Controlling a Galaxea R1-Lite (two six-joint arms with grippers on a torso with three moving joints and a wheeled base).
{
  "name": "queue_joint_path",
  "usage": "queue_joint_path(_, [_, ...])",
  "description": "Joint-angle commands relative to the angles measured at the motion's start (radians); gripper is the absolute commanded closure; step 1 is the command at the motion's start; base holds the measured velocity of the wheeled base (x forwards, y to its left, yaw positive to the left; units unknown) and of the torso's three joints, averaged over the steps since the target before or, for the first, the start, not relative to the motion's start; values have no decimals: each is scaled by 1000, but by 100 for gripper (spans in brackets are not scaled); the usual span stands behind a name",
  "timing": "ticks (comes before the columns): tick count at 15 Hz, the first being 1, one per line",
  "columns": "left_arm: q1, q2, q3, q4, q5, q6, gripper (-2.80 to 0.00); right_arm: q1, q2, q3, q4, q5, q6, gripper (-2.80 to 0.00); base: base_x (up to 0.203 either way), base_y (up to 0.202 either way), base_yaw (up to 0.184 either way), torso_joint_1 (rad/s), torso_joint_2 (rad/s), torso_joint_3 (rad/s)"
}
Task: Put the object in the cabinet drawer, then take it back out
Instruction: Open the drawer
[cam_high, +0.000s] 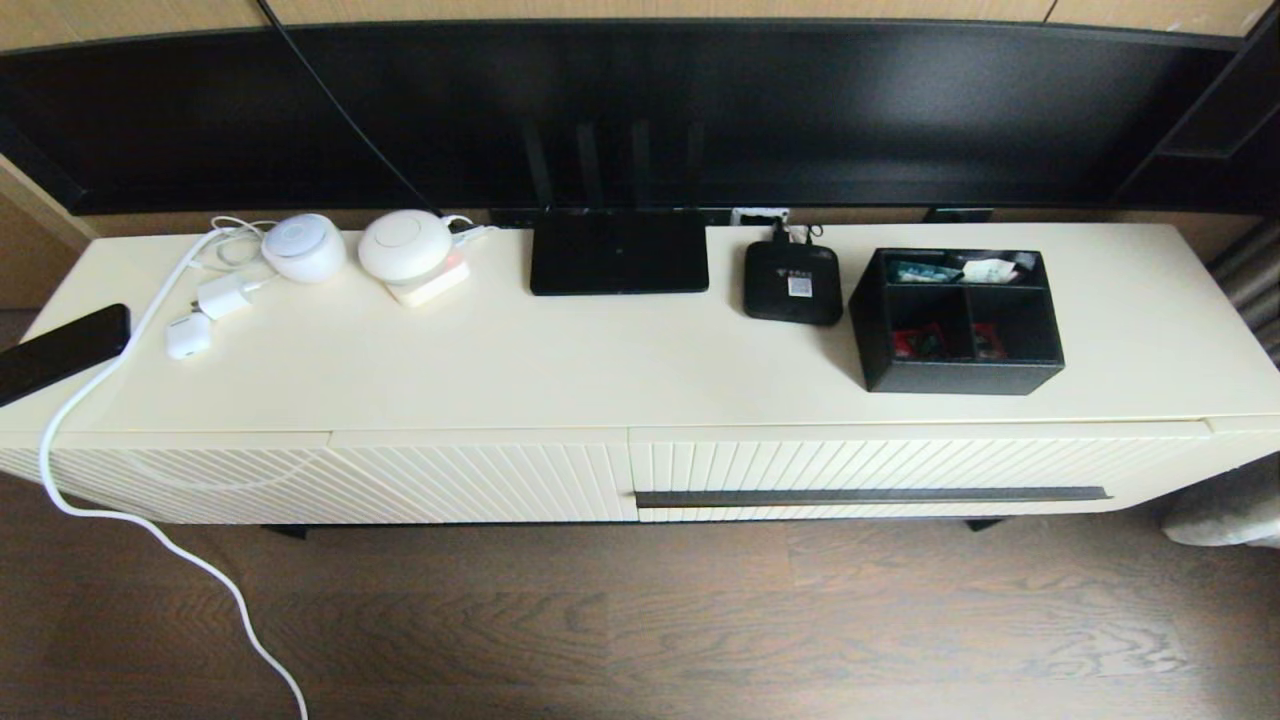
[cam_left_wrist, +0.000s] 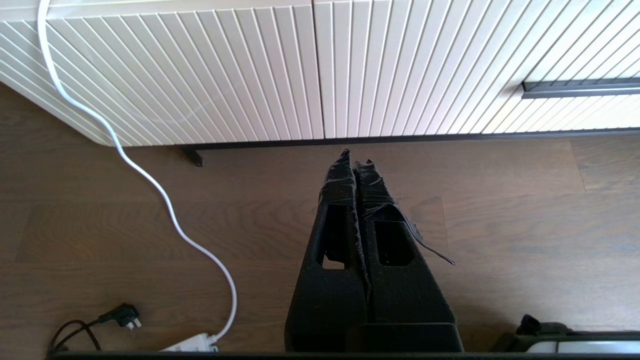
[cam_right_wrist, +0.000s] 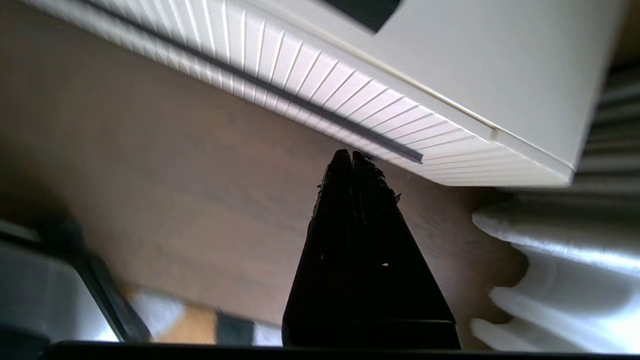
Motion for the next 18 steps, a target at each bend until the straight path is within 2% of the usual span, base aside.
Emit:
queue_joint_path(1, [0,0,0,0,0,0,0,60,272,-35,1,-8,-51,0,0,0,0,0,0,0])
queue_joint_path(4, [0,0,0,0,0,0,0,213,465,-62,13,-71,-90,0,0,0,0,0,0,0])
queue_joint_path(6, [0,0,0,-1,0,0,0,261,561,-56,14,-92,-135,0,0,0,0,0,0,0])
queue_joint_path(8, [0,0,0,0,0,0,0,275,643,-32,-33,-99,-230,0,0,0,0,0,0,0])
queue_joint_path(12, [0,0,0,0,0,0,0,278,778,89,-401,-134,-525,0,0,0,0,0,0,0])
queue_joint_path(14, [0,0,0,-1,0,0,0,277,857,142,-562,-167,-636,0,0,0,0,0,0,0])
queue_joint_path(16, [0,0,0,-1,0,0,0,277,926,189,-715,-192,-728,0,0,0,0,0,0,0])
queue_joint_path(18, [0,0,0,-1,0,0,0,277,993,227,-861,-197,-769,0,0,0,0,0,0,0])
